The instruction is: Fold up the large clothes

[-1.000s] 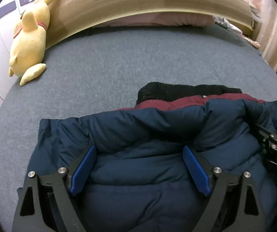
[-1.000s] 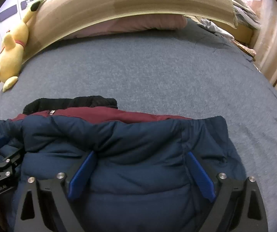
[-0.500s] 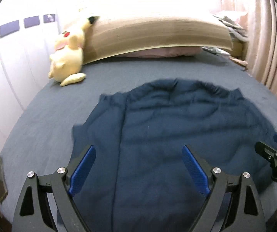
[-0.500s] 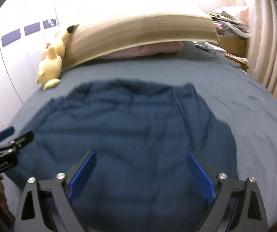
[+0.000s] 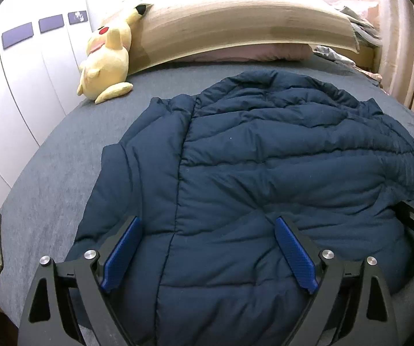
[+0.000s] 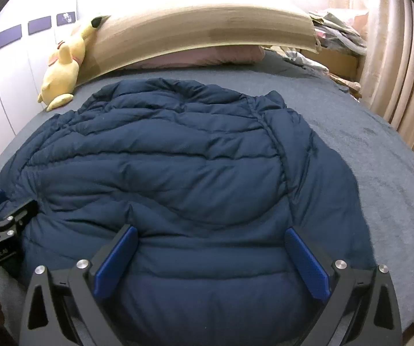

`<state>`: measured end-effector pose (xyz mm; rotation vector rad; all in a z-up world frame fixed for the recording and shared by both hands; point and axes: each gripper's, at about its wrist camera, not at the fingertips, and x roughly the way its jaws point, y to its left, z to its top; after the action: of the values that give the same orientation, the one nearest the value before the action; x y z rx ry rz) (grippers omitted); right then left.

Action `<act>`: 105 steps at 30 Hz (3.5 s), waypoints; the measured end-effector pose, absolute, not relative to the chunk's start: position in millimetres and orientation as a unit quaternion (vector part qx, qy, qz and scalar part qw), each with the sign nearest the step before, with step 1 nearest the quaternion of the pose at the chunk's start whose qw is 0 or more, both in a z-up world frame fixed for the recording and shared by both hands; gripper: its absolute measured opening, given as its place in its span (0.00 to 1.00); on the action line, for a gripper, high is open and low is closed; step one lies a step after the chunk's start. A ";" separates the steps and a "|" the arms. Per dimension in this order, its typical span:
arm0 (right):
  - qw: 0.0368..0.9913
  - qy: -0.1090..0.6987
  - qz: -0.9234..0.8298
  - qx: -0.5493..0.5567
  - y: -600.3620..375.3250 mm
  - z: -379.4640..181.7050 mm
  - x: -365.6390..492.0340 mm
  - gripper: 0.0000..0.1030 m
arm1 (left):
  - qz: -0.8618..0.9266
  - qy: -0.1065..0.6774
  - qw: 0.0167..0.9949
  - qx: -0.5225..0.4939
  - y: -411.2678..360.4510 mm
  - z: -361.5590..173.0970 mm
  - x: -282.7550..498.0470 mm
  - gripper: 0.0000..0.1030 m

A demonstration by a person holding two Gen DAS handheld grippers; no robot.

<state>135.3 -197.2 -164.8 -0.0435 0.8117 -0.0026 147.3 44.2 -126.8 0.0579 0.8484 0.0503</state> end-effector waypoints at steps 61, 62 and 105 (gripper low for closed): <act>0.931 0.362 0.030 0.038 -215.9 -44.2 -34.1 1.00 | -0.001 0.343 0.939 -0.012 23.7 31.7 -5.9 0.99; 0.931 0.361 0.029 0.037 -215.8 -44.0 -33.9 1.00 | -0.001 0.339 0.941 -0.016 24.8 33.0 -7.3 0.99; 0.941 0.337 0.019 -0.006 -205.0 -21.7 -25.8 1.00 | 0.011 0.344 0.938 -0.025 29.5 26.0 -6.7 0.99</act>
<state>-25.8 -205.0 -21.7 -0.0117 0.6885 0.0393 -6.7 29.5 26.0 -0.0521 0.7034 0.0218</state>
